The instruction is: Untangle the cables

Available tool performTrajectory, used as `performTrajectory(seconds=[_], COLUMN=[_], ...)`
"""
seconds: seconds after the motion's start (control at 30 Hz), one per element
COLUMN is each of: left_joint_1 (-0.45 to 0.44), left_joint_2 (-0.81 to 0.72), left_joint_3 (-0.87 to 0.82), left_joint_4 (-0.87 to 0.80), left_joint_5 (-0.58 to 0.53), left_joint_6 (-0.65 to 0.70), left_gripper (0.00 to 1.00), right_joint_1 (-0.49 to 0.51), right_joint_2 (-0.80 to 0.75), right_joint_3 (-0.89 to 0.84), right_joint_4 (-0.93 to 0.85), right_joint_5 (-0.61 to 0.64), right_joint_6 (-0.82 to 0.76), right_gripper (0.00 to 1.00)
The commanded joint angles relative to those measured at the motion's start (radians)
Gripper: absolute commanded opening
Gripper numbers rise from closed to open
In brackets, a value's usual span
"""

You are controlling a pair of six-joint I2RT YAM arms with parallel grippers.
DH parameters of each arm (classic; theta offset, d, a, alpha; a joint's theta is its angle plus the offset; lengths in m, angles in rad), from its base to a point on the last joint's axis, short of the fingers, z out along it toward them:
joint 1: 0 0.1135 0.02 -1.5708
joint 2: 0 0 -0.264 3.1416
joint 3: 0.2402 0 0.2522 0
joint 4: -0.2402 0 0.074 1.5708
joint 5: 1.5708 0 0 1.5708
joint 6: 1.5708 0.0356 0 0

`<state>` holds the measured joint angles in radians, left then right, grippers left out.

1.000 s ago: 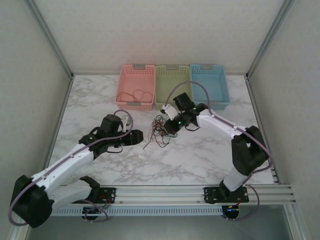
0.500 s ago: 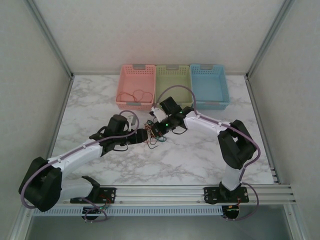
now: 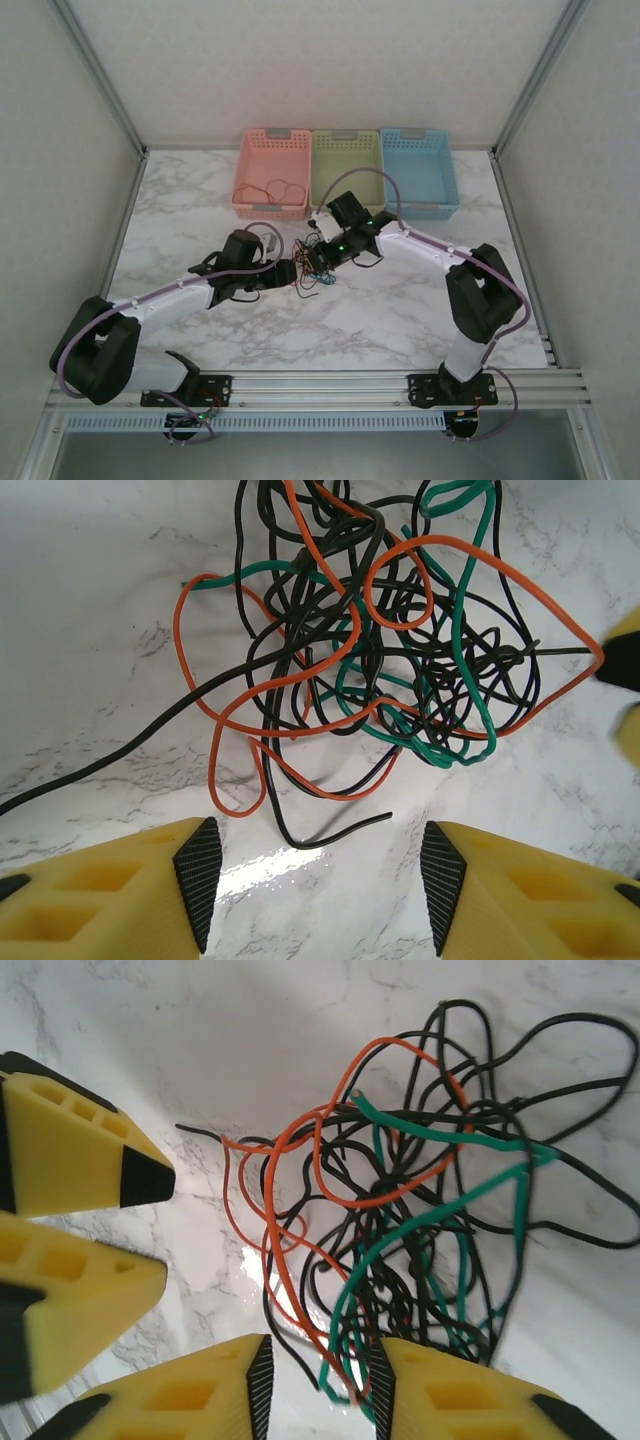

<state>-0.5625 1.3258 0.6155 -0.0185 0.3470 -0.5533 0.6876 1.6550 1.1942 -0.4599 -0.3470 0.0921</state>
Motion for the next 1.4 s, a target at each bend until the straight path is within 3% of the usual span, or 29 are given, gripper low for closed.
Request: performTrajectory(seconds=[0.0, 0.23, 0.4, 0.7, 1.37], left_joint_1=[-0.012, -0.011, -0.011, -0.008, 0.007], left_joint_2=[0.016, 0.033, 0.035, 0.007, -0.06], left_joint_3=[0.041, 0.071, 0.103, 0.152, 0.07], left_joint_4=[0.019, 0.008, -0.023, -0.078, -0.088], left_joint_5=[0.011, 0.01, -0.03, -0.077, -0.062], left_joint_6=[0.004, 0.013, 0.018, 0.03, 0.022], left_gripper=[0.55, 0.5, 0.52, 0.51, 0.49], right_joint_1=[-0.026, -0.073, -0.074, -0.065, -0.037], right_joint_2=[-0.075, -0.105, -0.02, 0.158, 0.323], right_joint_3=[-0.046, -0.07, 0.024, 0.197, 0.29], right_joint_4=[-0.004, 0.039, 0.021, -0.023, -0.088], right_joint_5=[0.019, 0.046, 0.058, 0.017, 0.013], right_joint_6=[-0.005, 0.054, 0.126, 0.425, 0.486], right_gripper=[0.36, 0.36, 0.36, 0.3, 0.3])
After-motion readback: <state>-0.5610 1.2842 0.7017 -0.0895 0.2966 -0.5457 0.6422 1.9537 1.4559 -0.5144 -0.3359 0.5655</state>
